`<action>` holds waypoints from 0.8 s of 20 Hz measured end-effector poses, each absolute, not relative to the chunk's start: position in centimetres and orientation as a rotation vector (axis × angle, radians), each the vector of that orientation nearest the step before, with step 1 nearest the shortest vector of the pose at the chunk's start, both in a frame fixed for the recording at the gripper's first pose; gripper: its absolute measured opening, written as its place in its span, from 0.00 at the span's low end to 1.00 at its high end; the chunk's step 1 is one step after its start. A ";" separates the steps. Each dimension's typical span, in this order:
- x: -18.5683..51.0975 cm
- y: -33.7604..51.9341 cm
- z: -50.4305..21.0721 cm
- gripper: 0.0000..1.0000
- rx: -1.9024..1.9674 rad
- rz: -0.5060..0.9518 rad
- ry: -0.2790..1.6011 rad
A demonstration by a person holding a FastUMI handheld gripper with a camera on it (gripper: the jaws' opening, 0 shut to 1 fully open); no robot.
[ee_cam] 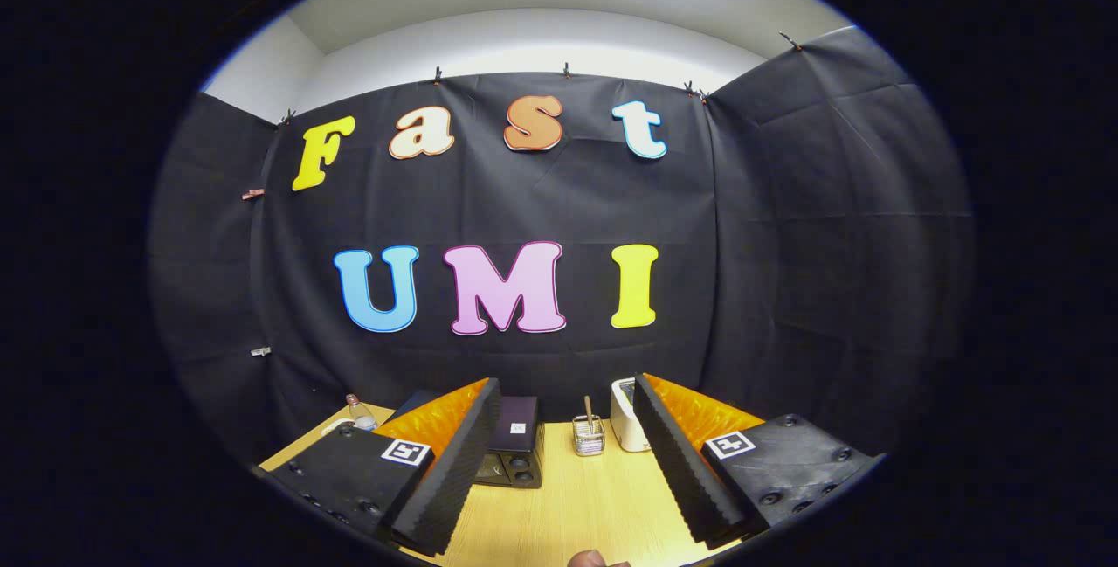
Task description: Open the toaster oven, put the food inside, and close the toaster oven door.
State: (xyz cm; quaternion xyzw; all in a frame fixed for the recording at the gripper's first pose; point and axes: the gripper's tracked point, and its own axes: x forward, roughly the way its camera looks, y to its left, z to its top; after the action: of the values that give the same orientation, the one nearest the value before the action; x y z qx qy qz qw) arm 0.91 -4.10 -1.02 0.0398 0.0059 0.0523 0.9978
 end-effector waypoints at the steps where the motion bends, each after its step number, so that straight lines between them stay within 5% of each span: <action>1: 0.8 -4.5 -0.7 0.98 0.093 0.111 0.011; 16: -1.6 -4.5 -0.7 0.98 0.089 0.104 0.016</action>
State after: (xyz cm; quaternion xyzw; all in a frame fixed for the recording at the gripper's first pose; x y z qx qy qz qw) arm -1.63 -4.46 -0.67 0.0445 0.0082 0.0521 0.9976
